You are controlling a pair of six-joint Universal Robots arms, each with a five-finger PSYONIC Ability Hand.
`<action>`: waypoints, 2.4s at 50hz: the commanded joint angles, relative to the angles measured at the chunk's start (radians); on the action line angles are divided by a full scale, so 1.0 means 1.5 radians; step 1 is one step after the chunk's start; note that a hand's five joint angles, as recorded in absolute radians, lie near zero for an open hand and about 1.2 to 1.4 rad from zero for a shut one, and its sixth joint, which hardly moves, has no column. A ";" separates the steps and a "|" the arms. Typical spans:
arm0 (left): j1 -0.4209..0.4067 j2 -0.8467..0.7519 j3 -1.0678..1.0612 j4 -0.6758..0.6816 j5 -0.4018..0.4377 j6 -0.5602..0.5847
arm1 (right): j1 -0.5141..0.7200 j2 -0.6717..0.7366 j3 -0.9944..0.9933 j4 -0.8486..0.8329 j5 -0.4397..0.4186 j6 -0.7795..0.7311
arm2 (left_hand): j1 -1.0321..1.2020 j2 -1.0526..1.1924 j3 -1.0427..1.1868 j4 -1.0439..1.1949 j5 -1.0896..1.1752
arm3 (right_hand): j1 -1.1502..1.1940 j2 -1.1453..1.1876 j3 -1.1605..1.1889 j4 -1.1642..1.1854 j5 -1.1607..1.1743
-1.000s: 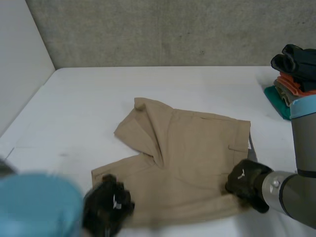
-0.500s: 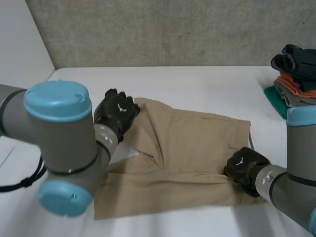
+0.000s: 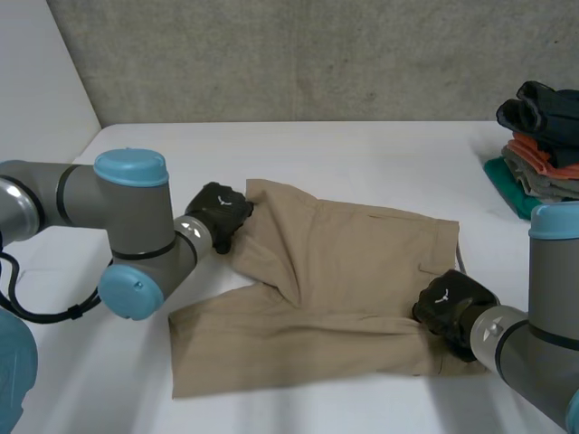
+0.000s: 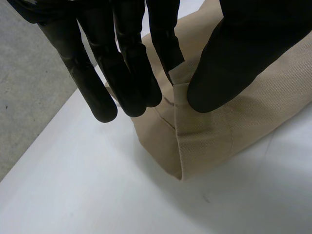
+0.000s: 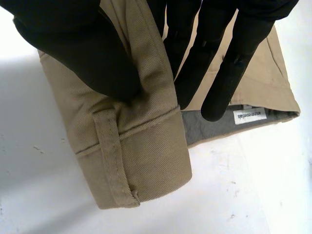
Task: Fold the laundry.
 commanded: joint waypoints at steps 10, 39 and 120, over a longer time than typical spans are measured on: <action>-0.001 0.057 -0.076 0.003 -0.124 0.004 | -0.003 -0.001 0.000 -0.007 0.000 0.000 | 0.186 0.154 0.155 0.154 0.173 | 0.197 0.147 0.136 0.131 0.135; -0.089 0.320 -0.282 -0.002 -0.215 -0.037 | -0.001 -0.008 0.005 -0.014 -0.002 0.014 | -0.458 -0.490 -0.488 -0.490 -0.471 | 0.197 0.147 0.136 0.131 0.135; -0.165 -0.069 -0.008 0.464 -0.252 0.340 | -0.061 0.277 -0.242 -0.436 -0.009 -0.049 | 0.186 0.154 0.155 0.154 0.173 | -0.232 -0.282 -0.294 -0.298 -0.295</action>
